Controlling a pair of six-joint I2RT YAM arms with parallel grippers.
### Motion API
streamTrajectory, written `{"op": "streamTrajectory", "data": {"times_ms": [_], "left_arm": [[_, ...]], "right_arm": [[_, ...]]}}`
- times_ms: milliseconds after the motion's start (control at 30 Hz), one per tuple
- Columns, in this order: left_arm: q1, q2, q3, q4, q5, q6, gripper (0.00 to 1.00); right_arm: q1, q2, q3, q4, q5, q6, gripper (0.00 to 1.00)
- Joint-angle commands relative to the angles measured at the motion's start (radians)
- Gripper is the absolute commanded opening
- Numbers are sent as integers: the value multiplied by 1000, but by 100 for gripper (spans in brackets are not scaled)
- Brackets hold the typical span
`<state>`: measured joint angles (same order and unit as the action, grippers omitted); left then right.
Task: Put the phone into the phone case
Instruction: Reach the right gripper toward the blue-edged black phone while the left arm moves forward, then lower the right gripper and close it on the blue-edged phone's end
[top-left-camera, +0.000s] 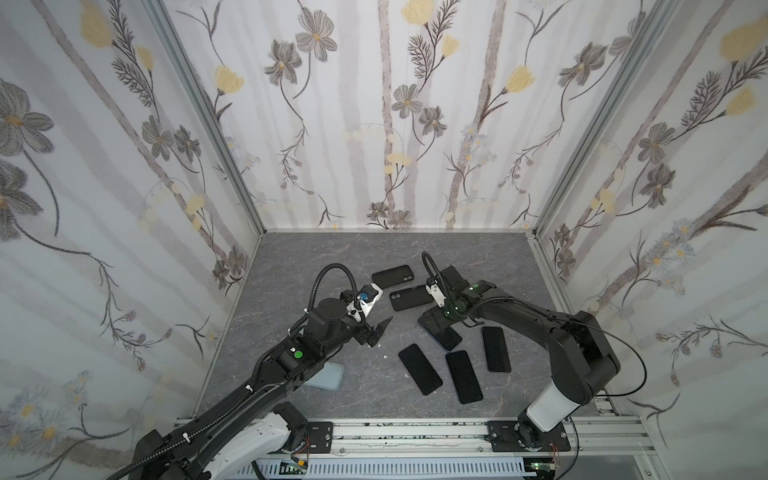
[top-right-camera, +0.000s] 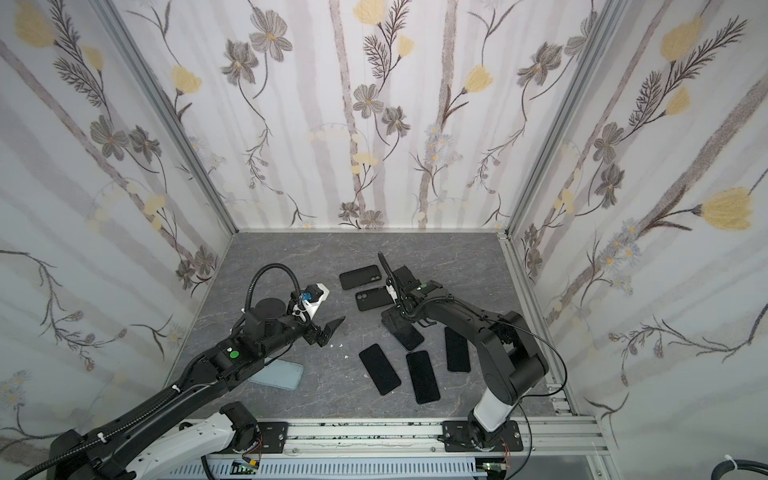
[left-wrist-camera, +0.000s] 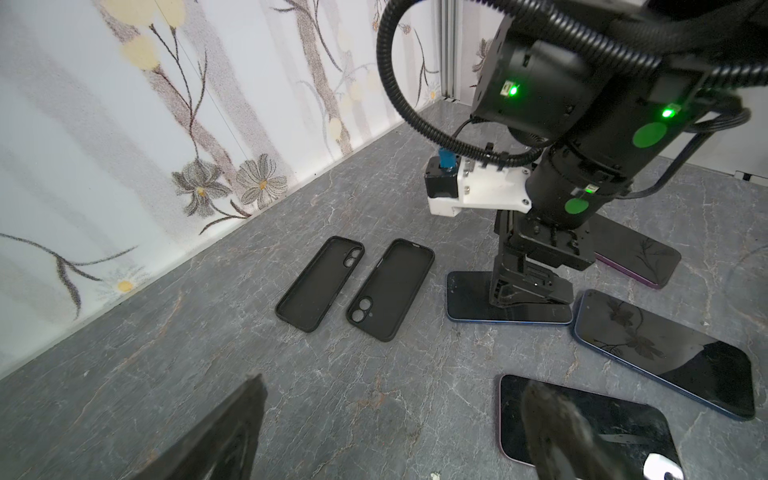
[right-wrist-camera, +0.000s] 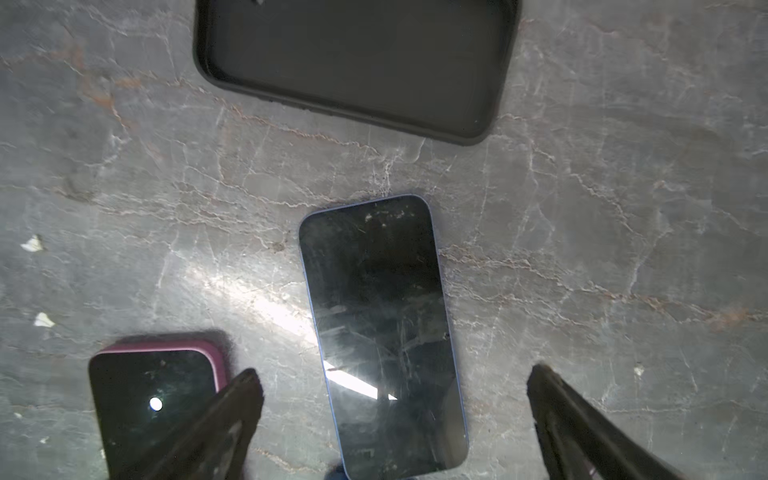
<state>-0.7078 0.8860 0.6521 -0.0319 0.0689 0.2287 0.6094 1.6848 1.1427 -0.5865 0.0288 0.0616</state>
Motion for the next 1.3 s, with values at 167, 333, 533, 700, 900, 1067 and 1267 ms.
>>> {"op": "streamTrajectory", "data": {"times_ms": [167, 333, 533, 700, 900, 1067, 1267], "left_arm": [[1, -28, -21, 45, 25, 26, 97], [0, -30, -23, 46, 29, 27, 97], [1, -35, -29, 47, 26, 28, 98], [1, -39, -32, 52, 25, 28, 99], [1, -39, -32, 50, 31, 25, 100], [1, -39, -30, 50, 30, 20, 100], [1, -39, -33, 52, 25, 21, 100]], "right_arm": [[20, 106, 83, -63, 22, -86, 97], [28, 149, 108, -74, 5, -91, 95], [32, 190, 123, -79, 2, -84, 95], [32, 224, 150, -111, 2, -72, 92], [32, 236, 168, -128, 6, -64, 92], [32, 254, 183, -141, 2, -66, 91], [30, 273, 188, -152, 2, -68, 91]]}}
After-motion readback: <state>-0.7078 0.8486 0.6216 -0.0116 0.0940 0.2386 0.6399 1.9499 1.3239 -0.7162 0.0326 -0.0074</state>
